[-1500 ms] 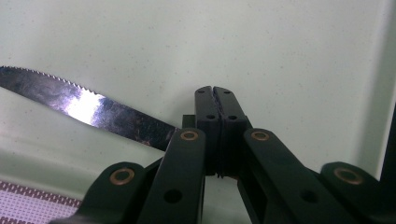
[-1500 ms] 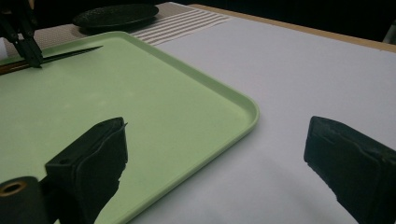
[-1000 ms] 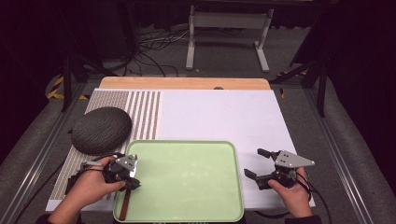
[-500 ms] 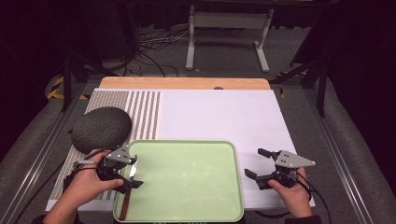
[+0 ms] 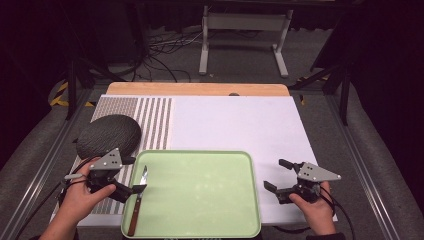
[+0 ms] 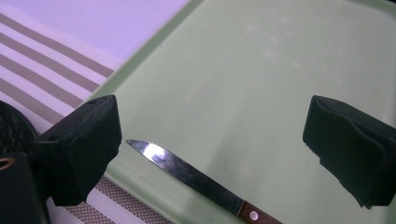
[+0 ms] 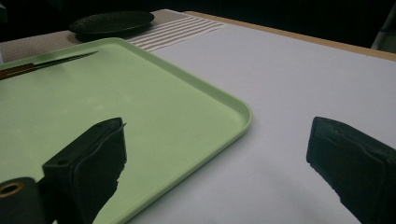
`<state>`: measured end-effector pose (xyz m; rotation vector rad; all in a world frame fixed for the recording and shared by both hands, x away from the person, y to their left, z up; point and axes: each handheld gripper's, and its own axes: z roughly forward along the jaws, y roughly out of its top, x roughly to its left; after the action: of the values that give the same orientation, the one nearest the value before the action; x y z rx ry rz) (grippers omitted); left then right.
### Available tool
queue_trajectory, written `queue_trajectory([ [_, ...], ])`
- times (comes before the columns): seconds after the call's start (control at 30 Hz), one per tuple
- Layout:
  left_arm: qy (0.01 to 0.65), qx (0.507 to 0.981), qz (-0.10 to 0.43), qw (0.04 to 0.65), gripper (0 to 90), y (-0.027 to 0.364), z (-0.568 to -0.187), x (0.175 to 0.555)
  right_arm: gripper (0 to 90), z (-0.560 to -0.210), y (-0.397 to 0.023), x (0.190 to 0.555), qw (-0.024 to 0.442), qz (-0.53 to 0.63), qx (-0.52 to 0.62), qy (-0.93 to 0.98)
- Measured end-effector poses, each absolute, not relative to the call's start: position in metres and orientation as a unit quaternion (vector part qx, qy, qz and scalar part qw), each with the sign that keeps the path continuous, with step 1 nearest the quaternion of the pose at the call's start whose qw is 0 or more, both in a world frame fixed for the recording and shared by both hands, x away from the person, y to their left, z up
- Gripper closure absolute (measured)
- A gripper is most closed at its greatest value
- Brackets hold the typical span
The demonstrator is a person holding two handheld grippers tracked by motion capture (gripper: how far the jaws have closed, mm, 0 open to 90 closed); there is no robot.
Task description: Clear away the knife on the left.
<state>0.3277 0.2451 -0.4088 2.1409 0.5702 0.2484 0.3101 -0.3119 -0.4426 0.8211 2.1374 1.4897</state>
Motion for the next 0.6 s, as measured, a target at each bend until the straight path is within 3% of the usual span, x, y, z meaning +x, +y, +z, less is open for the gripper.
queue_trajectory([
  [0.6, 0.229, 0.814, 0.164, 0.508, 3.5, 0.287, -0.423, 0.313, 4.2, -0.44, -0.317, 0.308, 0.217, 0.552, 0.297, 0.749],
])
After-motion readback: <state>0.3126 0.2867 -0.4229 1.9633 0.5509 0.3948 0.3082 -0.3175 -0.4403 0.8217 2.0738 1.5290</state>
